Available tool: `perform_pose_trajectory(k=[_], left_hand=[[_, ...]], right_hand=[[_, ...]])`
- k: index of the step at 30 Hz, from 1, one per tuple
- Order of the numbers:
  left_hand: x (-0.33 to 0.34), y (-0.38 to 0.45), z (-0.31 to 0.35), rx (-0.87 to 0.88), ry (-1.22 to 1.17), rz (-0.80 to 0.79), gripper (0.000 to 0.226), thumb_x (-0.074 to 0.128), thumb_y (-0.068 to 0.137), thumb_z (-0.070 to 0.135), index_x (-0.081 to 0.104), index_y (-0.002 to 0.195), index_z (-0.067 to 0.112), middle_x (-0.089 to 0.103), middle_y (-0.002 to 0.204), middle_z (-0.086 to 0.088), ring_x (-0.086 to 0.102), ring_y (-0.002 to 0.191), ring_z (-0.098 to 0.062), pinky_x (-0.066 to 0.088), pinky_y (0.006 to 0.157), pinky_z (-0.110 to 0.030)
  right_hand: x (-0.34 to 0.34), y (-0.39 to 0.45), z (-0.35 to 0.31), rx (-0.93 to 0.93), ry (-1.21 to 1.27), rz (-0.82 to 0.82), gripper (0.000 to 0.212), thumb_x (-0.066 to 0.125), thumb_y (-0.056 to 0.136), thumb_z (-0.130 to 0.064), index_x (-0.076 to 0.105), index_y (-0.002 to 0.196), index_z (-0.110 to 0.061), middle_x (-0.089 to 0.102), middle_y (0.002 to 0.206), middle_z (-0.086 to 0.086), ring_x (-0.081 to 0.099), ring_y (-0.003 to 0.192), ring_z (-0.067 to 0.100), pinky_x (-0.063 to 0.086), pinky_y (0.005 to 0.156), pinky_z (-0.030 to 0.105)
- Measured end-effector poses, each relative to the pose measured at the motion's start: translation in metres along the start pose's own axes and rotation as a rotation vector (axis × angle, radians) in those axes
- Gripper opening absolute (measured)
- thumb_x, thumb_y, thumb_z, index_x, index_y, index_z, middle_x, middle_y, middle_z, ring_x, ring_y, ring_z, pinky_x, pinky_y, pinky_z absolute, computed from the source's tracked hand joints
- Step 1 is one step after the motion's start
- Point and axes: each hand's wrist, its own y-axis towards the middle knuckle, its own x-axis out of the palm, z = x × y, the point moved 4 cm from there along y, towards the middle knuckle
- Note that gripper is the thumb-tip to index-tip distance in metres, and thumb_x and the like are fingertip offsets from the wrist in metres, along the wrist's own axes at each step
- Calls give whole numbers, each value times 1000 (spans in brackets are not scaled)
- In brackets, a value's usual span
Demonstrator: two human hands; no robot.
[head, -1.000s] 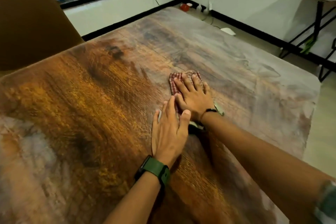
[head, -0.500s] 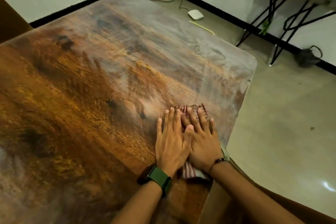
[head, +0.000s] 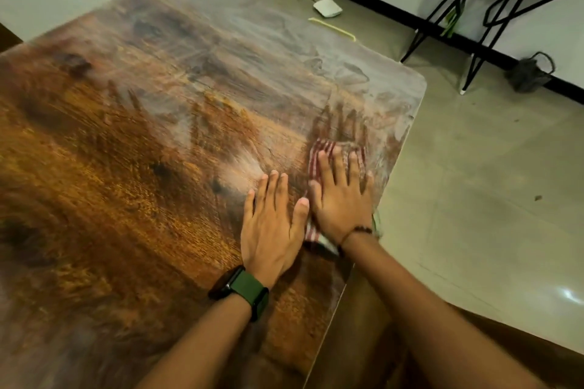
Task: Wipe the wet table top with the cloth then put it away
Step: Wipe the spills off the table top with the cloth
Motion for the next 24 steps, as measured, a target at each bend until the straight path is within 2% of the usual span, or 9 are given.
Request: perform_pose_trajectory(k=[3, 5, 7, 10, 12, 15, 18, 21, 24], left_hand=[[0, -1, 1, 7, 31, -3, 94, -27, 72, 67, 2, 147, 19, -1, 156, 3, -11, 140, -5, -14, 112, -26], [1, -2, 1, 16, 76, -10, 95, -28, 72, 67, 4, 147, 19, -2, 156, 2, -13, 139, -5, -15, 112, -27], [2, -1, 0, 26, 130, -16, 95, -29, 72, 66, 5, 148, 18, -2, 156, 1, -11, 141, -9, -14, 113, -29], [4, 0, 0, 29, 152, -16, 95, -27, 74, 66, 9, 148, 17, 0, 156, -1, -9, 142, -11, -11, 114, -32], [5, 1, 0, 27, 153, -7, 95, -26, 74, 66, 8, 148, 18, -2, 156, 1, -11, 142, -10, -12, 114, -31], [5, 0, 1, 29, 143, 7, 93, -24, 74, 67, 6, 148, 19, -4, 156, 2, -13, 140, -6, -13, 113, -30], [6, -1, -1, 30, 113, 23, 85, -11, 78, 65, 8, 147, 19, -2, 156, 2, -11, 139, -4, -12, 113, -30], [2, 1, -1, 40, 41, 41, 84, -4, 79, 62, 14, 147, 16, 6, 156, 0, -3, 142, -9, -9, 113, -29], [-7, -3, 1, 25, -118, 34, 73, 12, 86, 56, 23, 145, 15, 13, 156, -1, 4, 142, -11, -2, 115, -31]], right_hand=[[10, -85, -11, -61, -3, 97, 61, 25, 90, -47, 28, 146, -24, 30, 152, 6, 17, 143, 25, 14, 109, 54], [17, -102, -9, -67, -26, 57, 59, 31, 89, -46, 36, 144, -24, 37, 149, 5, 22, 140, 25, 16, 107, 54], [14, -87, -3, -68, -34, 80, 59, 28, 90, -47, 33, 145, -27, 32, 152, 4, 20, 142, 25, 12, 109, 53], [6, -31, 21, 28, -9, 39, 59, 12, 93, -50, 7, 150, -34, 1, 159, -1, -3, 146, 23, -4, 113, 51], [-1, 16, 46, 134, 27, 30, 57, 14, 97, -49, 0, 150, -35, -9, 159, -3, -11, 145, 22, -6, 114, 52], [-17, 77, 80, 219, 104, 53, 56, 22, 98, -46, 6, 151, -34, -5, 160, -2, -7, 146, 23, -2, 115, 55], [-26, 108, 96, 234, 101, 48, 55, 21, 98, -44, 9, 151, -32, -3, 160, -1, -7, 146, 23, -2, 115, 54], [-28, 94, 85, 203, 42, 9, 57, 18, 99, -46, 4, 152, -31, -5, 160, 0, -8, 146, 24, -5, 115, 52], [-17, 33, 49, 41, -40, 23, 57, 18, 99, -48, 0, 151, -32, -5, 159, 1, -7, 146, 25, -4, 116, 49]])
